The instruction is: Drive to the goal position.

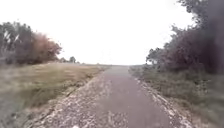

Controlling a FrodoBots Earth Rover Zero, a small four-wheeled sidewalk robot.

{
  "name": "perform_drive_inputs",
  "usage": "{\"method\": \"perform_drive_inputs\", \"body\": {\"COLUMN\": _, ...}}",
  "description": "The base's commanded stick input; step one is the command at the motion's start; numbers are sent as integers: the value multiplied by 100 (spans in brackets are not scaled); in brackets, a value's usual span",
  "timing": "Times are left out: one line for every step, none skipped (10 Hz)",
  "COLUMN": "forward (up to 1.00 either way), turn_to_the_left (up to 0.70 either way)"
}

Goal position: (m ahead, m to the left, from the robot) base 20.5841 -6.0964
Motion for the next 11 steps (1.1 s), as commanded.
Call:
{"method": "perform_drive_inputs", "body": {"forward": 100, "turn_to_the_left": 0}}
{"method": "perform_drive_inputs", "body": {"forward": 100, "turn_to_the_left": 0}}
{"method": "perform_drive_inputs", "body": {"forward": 100, "turn_to_the_left": 0}}
{"method": "perform_drive_inputs", "body": {"forward": 100, "turn_to_the_left": 0}}
{"method": "perform_drive_inputs", "body": {"forward": 100, "turn_to_the_left": 0}}
{"method": "perform_drive_inputs", "body": {"forward": 100, "turn_to_the_left": 0}}
{"method": "perform_drive_inputs", "body": {"forward": 100, "turn_to_the_left": 0}}
{"method": "perform_drive_inputs", "body": {"forward": 100, "turn_to_the_left": 0}}
{"method": "perform_drive_inputs", "body": {"forward": 100, "turn_to_the_left": 0}}
{"method": "perform_drive_inputs", "body": {"forward": 100, "turn_to_the_left": 0}}
{"method": "perform_drive_inputs", "body": {"forward": 100, "turn_to_the_left": 0}}
